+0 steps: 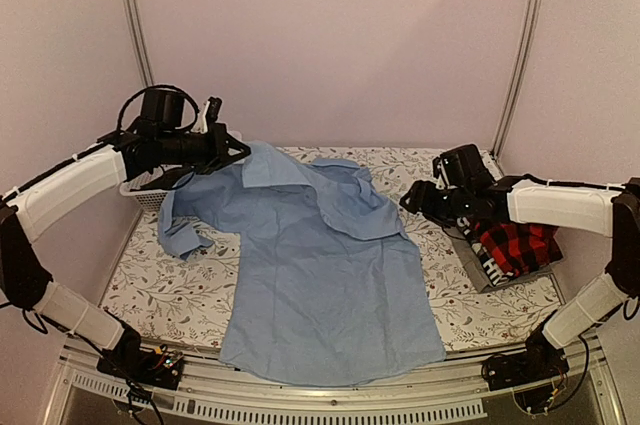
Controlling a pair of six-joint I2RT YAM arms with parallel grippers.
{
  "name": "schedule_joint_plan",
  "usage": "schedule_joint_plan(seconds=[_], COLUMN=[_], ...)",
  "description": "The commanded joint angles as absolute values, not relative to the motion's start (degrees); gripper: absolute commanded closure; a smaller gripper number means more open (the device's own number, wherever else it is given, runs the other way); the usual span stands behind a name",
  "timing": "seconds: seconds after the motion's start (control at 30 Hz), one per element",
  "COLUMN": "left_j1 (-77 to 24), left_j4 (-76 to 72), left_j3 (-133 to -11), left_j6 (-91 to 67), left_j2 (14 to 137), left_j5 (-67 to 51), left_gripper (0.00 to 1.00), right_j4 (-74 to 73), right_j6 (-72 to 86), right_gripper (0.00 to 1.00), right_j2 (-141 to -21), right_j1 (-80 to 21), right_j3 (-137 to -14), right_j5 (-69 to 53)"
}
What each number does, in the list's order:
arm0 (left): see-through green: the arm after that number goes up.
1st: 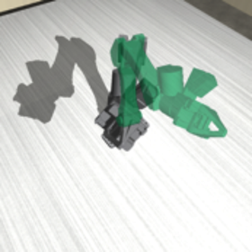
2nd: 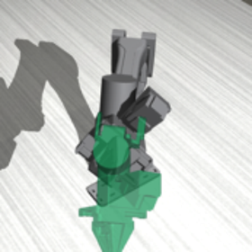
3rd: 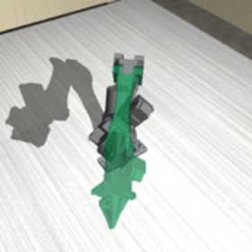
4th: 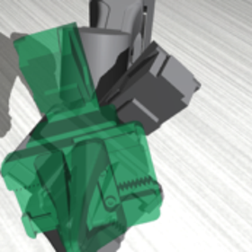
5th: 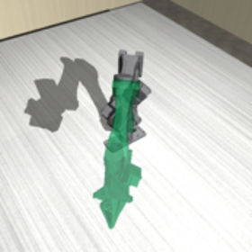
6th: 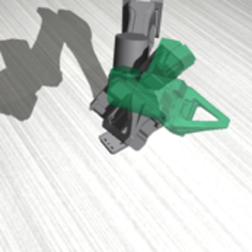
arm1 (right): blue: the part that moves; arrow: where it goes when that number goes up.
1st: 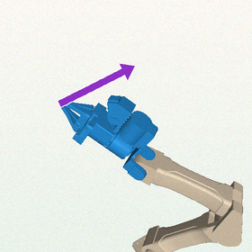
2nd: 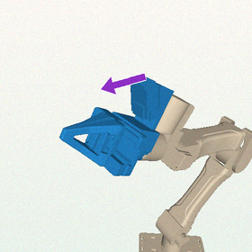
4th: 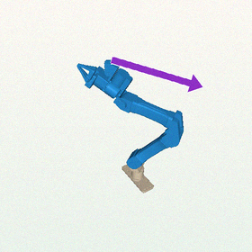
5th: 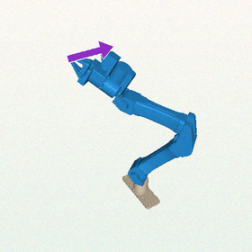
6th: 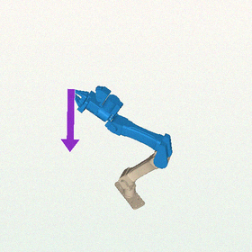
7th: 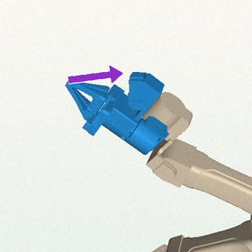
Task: Fold and stack the long sleeve shirts
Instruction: Adjust the sleeve at the center of the board.
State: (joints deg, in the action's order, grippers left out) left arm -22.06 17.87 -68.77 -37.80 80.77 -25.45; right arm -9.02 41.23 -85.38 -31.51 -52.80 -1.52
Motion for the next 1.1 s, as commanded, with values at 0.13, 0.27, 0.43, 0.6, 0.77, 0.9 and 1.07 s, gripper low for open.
schedule_joint_plan(seconds=[0.13,0.27,0.43,0.6,0.77,0.9,1.07], left_j1=[-21.02,-19.84,-19.66,-19.47,-19.35,-19.40,-19.38], left_j4=[25.92,27.44,28.28,29.02,29.65,29.86,31.04], left_j3=[-65.58,-62.01,-57.64,-55.67,-55.46,-56.30,-57.75], left_j6=[-34.01,-34.06,-34.01,-33.87,-33.42,-33.09,-32.11], left_j2=[76.11,73.72,72.76,71.84,71.23,71.53,72.13], left_j5=[-22.01,-19.95,-18.58,-18.01,-18.36,-19.33,-19.98], left_gripper=[1.00,1.00,1.00,1.00,1.00,1.00,1.00], right_j4=[-12.31,-14.19,-15.62,-16.57,-20.74,-22.22,-23.99], right_j6=[34.30,31.41,27.07,20.58,15.55,13.72,12.36], right_gripper=[0.32,0.32,0.33,0.33,0.32,0.32,0.30], right_j2=[-89.83,-93.41,-101.50,-111.51,-122.70,-129.00,-135.60], right_j1=[-31.11,-31.11,-31.11,-31.13,-31.11,-31.03,-30.96], right_j3=[-61.53,-65.57,-74.14,-85.84,-99.41,-107.92,-114.80], right_j5=[-0.36,-0.52,-0.36,2.33,5.81,6.86,5.13])
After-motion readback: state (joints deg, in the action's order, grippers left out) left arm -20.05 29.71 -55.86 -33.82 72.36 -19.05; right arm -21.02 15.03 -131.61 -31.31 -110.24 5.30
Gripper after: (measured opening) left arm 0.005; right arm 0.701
